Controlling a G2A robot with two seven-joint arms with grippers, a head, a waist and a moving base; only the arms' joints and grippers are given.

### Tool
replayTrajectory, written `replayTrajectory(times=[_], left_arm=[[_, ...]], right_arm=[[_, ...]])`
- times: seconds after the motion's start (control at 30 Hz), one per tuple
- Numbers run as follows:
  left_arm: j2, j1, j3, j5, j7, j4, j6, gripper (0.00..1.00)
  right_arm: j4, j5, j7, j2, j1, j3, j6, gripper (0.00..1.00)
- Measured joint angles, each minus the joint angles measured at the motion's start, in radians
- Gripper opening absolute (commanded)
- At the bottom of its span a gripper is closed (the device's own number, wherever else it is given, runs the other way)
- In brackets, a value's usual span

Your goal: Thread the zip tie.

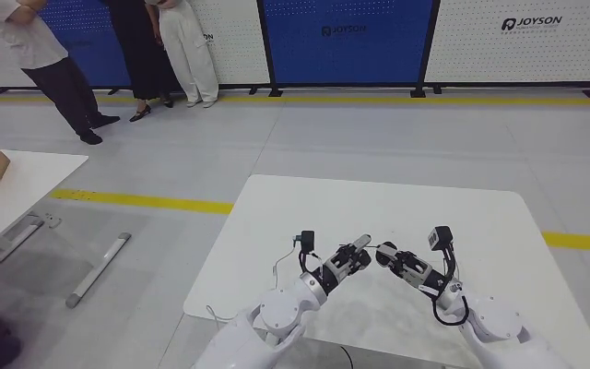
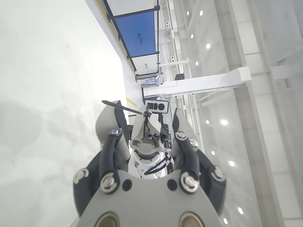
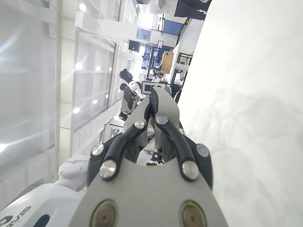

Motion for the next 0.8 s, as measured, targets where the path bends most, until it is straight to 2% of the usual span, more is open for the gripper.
replayTrajectory(times=[0.03,0.07,0.43,0.77,0.8], left_arm=[[-0.001,-0.003,0.0,-0.001,0.0,0.004,0.001,0.01],[-0.001,-0.005,0.0,-0.003,0.0,0.007,0.001,0.0],[-0.006,-0.017,0.0,-0.009,-0.009,0.027,0.003,0.0],[-0.007,-0.014,0.003,0.006,-0.016,0.027,0.001,0.0],[-0.007,-0.014,0.003,0.008,-0.015,0.026,0.0,0.0]], right_arm=[[0.0,0.0,0.0,0.0,0.0,0.0,0.0,0.0],[0.0,0.0,0.0,0.0,0.0,0.0,0.0,0.0],[0.0,0.0,0.0,0.0,0.0,0.0,0.0,0.0],[-0.013,-0.015,-0.01,-0.002,-0.008,0.004,0.009,0.0],[-0.018,-0.021,-0.008,-0.003,-0.011,0.007,0.013,0.13]])
